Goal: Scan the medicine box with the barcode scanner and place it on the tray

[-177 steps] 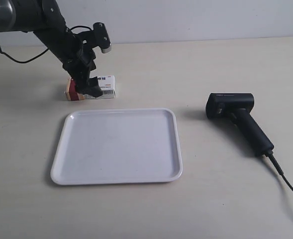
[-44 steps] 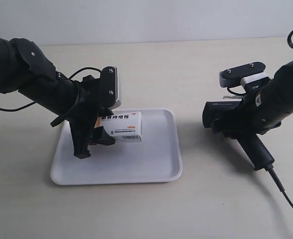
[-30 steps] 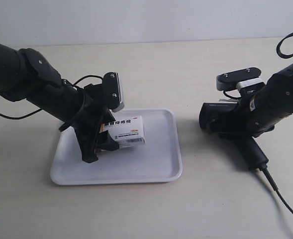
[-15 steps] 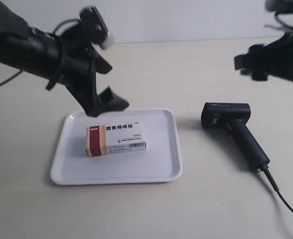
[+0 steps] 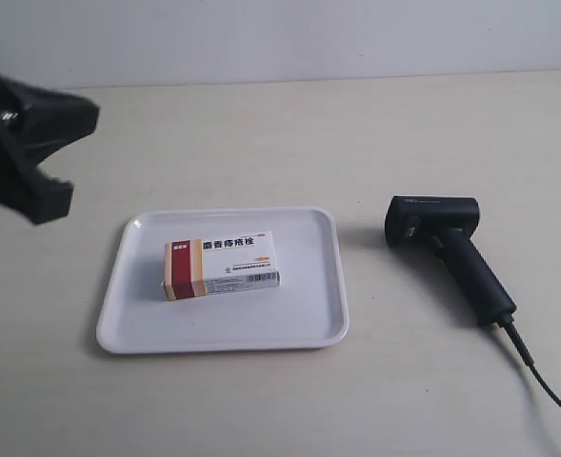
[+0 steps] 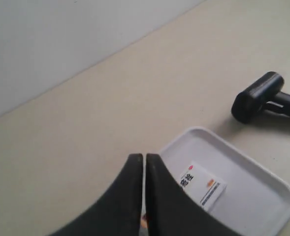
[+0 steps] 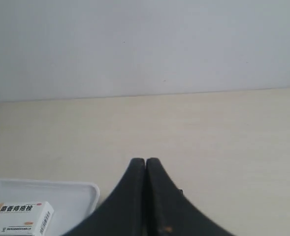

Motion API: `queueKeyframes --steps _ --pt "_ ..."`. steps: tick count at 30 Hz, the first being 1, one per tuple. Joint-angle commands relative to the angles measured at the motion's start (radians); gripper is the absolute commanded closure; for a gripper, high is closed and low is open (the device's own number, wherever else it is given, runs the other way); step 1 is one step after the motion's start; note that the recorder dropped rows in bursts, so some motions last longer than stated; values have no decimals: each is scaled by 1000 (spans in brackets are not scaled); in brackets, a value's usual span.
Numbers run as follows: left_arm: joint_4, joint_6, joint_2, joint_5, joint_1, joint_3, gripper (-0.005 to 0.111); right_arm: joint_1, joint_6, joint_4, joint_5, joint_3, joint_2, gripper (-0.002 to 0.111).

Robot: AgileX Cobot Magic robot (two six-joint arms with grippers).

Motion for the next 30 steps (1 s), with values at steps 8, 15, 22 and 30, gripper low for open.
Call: queueKeyframes --steps 8,15,22,30 --pt "-47 -14 -261 -37 3 347 103 2 -12 0 71 29 -267 108" --pt "-39 -1 -324 -54 16 415 103 2 -12 0 65 29 -294 108" --pt "-55 -34 -705 -110 281 492 103 2 -12 0 70 29 -295 108" --pt "28 -98 -888 -119 418 507 103 2 -12 0 65 29 -295 108"
